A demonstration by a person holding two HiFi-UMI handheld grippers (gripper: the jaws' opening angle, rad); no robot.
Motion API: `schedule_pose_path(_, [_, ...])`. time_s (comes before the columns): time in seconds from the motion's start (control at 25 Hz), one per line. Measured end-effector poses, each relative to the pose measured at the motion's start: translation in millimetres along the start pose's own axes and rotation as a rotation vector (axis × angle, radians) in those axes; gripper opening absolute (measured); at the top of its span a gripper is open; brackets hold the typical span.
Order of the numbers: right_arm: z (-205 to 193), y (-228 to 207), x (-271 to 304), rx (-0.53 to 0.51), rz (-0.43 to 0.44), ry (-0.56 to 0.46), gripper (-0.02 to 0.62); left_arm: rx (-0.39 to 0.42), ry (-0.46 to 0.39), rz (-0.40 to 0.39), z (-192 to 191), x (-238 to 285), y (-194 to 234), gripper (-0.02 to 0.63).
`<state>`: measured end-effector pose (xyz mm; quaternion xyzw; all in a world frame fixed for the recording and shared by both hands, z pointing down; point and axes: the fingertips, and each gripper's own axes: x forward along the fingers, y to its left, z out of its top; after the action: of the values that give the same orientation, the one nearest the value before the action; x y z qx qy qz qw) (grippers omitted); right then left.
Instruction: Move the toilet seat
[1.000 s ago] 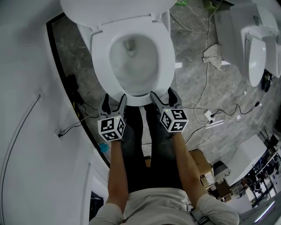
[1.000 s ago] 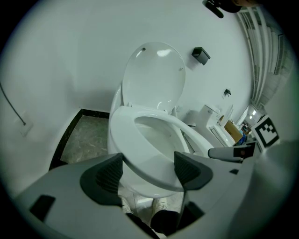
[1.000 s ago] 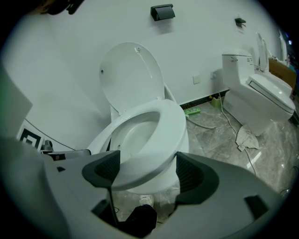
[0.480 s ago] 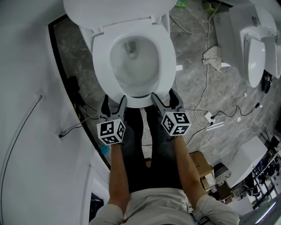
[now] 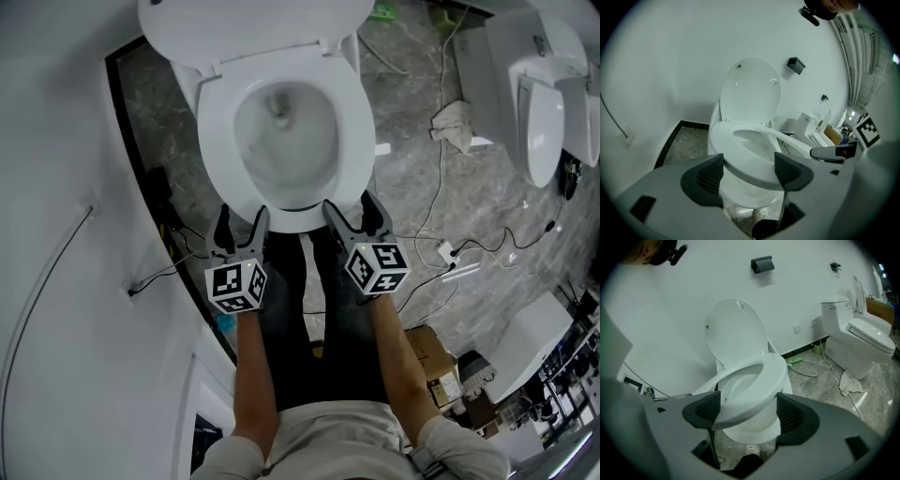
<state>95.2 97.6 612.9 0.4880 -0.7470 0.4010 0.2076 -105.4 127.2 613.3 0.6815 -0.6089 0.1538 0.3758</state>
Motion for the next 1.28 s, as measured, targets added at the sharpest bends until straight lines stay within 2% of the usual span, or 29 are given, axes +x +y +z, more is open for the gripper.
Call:
schedule_pose_path(0.64, [23,10,-9,0.021,0.014,-0.033,0.391,0.007,-0.064,-0.008,25,-9,-4,0.356])
schedule_pose_path(1.28, [49,19,-18,0.062,0.038,-0.077,0.391,0.077,-0.104,-0.043,54,-21,-17,0.356])
